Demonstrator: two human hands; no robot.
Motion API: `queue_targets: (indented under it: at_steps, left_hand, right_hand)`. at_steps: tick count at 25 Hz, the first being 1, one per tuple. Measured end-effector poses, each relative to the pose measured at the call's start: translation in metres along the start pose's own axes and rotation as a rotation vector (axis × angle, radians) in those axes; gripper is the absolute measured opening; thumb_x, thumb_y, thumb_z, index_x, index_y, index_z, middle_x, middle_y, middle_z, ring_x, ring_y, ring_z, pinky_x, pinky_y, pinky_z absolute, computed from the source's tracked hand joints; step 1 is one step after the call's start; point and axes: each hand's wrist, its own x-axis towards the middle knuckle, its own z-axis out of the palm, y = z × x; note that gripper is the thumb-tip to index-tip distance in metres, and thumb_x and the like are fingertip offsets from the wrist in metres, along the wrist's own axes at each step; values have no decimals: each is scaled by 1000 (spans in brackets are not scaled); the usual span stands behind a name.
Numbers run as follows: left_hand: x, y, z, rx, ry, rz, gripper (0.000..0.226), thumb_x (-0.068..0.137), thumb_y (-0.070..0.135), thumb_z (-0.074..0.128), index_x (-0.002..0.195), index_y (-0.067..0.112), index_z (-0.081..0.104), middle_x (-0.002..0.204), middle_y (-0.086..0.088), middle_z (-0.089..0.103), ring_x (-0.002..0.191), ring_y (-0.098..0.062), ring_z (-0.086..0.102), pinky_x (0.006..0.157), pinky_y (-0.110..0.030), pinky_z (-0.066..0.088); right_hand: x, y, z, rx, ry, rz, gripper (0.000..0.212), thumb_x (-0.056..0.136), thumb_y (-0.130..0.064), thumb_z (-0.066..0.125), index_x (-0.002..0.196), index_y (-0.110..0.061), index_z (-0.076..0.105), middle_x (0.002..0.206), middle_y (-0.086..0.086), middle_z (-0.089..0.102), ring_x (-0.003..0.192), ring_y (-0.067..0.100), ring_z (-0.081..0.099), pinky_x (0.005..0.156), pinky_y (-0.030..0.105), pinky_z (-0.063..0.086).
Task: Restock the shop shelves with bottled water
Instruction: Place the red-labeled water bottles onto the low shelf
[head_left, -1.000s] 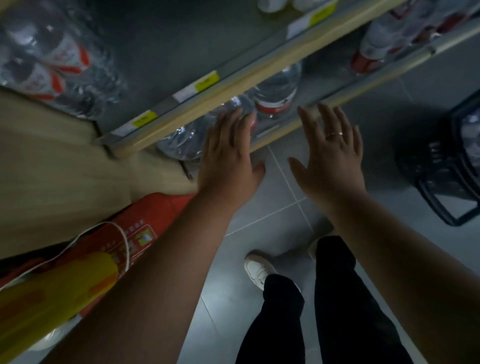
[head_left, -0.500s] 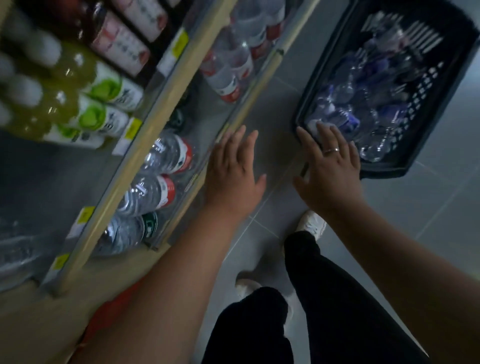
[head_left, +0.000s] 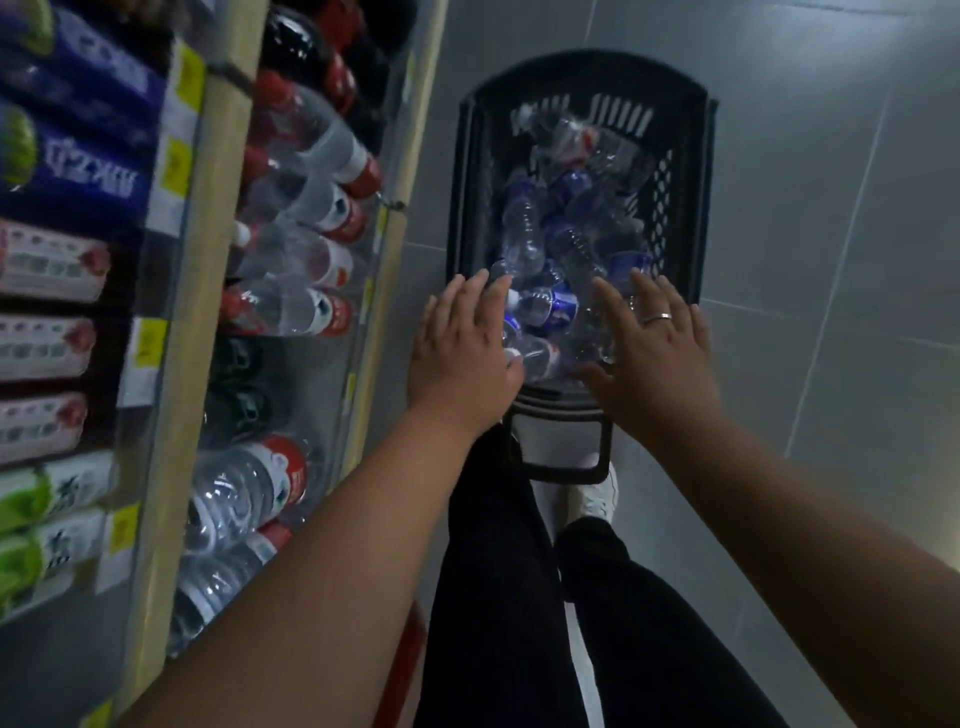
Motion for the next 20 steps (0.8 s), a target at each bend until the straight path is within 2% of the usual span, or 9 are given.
queue_targets:
  at_steps: [2,4,10,13,16,20]
  left_hand:
    - [26,-3,10,15,-109,18,80,89,40,61,153,18,18,161,-6,17,149,-27,9,122,-41,6]
    - [53,-8,23,48,-212,48,80,91,46,57,154,20,14,161,-5,16,149,-25,9,122,-39,5]
    - [96,-39,72,142,-494,114,83,85,62,58,149,19,27,147,-8,35,132,-29,37,109,-39,33]
    - [101,-41,89,170,-594,198,84,80,67,59,145,21,32,140,-8,42,127,-29,44,103,-41,38]
    - [93,-36,101,211,-632,263,76,81,61,61,140,20,38,134,-9,46,122,-29,50,100,-42,39]
    - [87,-29,108,193,-631,174,63,88,45,64,139,14,42,132,-14,49,121,-32,48,100,-42,41]
  right_hand:
    - [14,8,5,14,-16,54,82,88,-41,63,153,-33,14,162,8,12,149,28,6,120,47,8]
    - [28,13,15,37,-35,121,84,87,-40,65,153,-33,14,161,8,13,149,28,8,120,48,9]
    - [70,10,57,92,-47,246,78,85,-36,65,151,-28,25,157,11,23,146,31,17,118,50,13]
    - [81,8,78,100,-43,290,77,84,-33,65,151,-27,27,156,12,26,145,32,20,117,50,13]
    - [82,12,97,95,-80,305,75,87,-32,62,152,-27,24,157,12,24,146,33,18,117,50,13]
    - [75,22,117,157,-211,265,82,86,-33,64,153,-27,18,158,13,23,146,33,19,117,47,17]
